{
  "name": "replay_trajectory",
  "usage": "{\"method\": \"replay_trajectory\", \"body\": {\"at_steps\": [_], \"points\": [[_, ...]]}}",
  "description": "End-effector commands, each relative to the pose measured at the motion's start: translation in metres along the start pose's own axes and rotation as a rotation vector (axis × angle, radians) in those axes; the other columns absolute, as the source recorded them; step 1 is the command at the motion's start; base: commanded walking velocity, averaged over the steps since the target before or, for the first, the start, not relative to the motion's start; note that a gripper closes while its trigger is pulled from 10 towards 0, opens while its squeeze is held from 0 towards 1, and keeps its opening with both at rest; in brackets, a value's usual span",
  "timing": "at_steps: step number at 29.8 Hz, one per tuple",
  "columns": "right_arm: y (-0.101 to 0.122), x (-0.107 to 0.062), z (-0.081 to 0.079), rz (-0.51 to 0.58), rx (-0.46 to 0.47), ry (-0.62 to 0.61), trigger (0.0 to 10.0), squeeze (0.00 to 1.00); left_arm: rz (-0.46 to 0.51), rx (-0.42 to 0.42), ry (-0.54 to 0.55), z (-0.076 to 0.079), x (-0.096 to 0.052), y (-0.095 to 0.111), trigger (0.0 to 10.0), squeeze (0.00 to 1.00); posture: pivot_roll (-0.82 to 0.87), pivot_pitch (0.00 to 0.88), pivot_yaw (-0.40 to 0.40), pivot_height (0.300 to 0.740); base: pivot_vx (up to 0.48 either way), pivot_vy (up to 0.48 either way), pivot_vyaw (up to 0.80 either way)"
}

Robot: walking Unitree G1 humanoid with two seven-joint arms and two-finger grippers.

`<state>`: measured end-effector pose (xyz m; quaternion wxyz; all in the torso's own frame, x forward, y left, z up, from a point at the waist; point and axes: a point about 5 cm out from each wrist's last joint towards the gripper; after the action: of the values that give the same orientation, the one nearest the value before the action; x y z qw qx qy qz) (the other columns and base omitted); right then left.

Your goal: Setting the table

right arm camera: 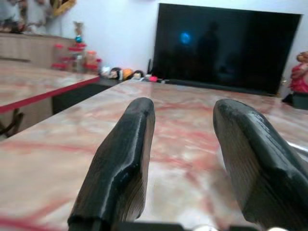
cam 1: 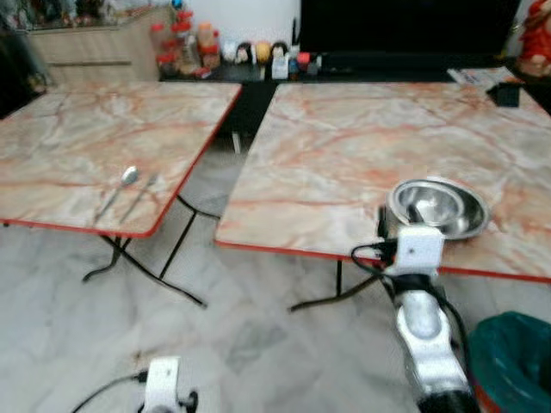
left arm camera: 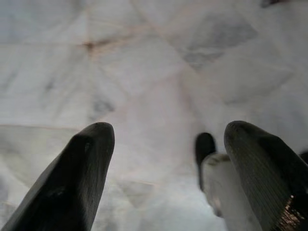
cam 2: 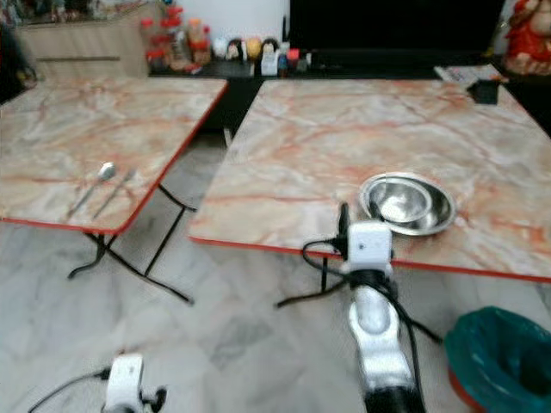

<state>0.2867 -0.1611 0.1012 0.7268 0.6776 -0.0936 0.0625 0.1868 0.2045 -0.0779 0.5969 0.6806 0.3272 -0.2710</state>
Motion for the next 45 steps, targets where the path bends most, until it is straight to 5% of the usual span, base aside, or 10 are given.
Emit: {"method": "replay_trajectory", "body": {"at_steps": [1, 6, 10, 12, 19, 22, 26, 45], "points": [[-0.014, -0.011, 0.016, -0.076, -0.027, -0.042, 10.0, 0.0, -0.001, -0.001, -0.004, 0.001, 0.0, 0.0, 10.0, 0.0, -0.02, 0.023, 0.076, 0.74, 0.0, 0.382, 0.0], [-0.075, -0.047, 0.027, -0.381, 0.038, -0.101, 10.0, 0.0, 0.002, 0.007, -0.01, 0.001, 0.0, 0.001, 10.0, 0.0, -0.02, 0.021, 0.091, 0.74, 0.0, 0.389, 0.0], [-0.091, -0.056, 0.03, -0.475, 0.076, -0.125, 10.0, 0.0, 0.002, 0.009, -0.011, 0.001, 0.0, 0.001, 10.0, 0.0, -0.02, 0.021, 0.09, 0.74, 0.0, 0.389, 0.0], [-0.114, -0.073, 0.029, -0.642, 0.181, -0.143, 10.0, 0.0, 0.004, 0.011, -0.01, 0.0, 0.0, 0.002, 10.0, 0.0, -0.02, 0.018, 0.1, 0.74, 0.0, 0.386, 0.0], [-0.144, -0.109, 0.018, -0.922, 0.163, -0.086, 10.0, 0.0, -0.001, 0.02, -0.01, -0.001, 0.0, 0.001, 10.0, 0.0, 0.0, 0.008, 0.112, 0.74, 0.0, 0.384, 0.0], [-0.156, -0.139, 0.014, -1.088, 0.116, -0.043, 10.0, 0.0, -0.002, 0.023, -0.009, -0.003, 0.0, 0.002, 10.0, 0.0, 0.01, 0.0, 0.115, 0.74, 0.0, 0.381, 0.0], [-0.159, -0.146, 0.012, -1.128, 0.108, -0.034, 10.0, 0.0, 0.002, 0.02, -0.005, -0.004, 0.001, 0.003, 10.0, 0.0, 0.02, 0.0, 0.112, 0.74, 0.0, 0.382, 0.0], [-0.155, -0.127, -0.003, -1.097, 0.147, -0.003, 10.0, 0.0, -0.026, 0.036, -0.024, 0.003, 0.0, -0.001, 10.0, 0.0, 0.03, 0.0, 0.092, 0.74, 0.0, 0.134, 0.0]]}}
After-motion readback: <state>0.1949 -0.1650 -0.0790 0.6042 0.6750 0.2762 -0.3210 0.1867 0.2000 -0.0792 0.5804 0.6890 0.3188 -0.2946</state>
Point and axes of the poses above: a point about 5 cm out from each wrist's last joint towards the gripper, its own x axis pointing out of the wrist towards the gripper, its own y axis along the axis of the wrist's last joint, z = x × y, and after that the axes turned 7 degrees about x, right-handed
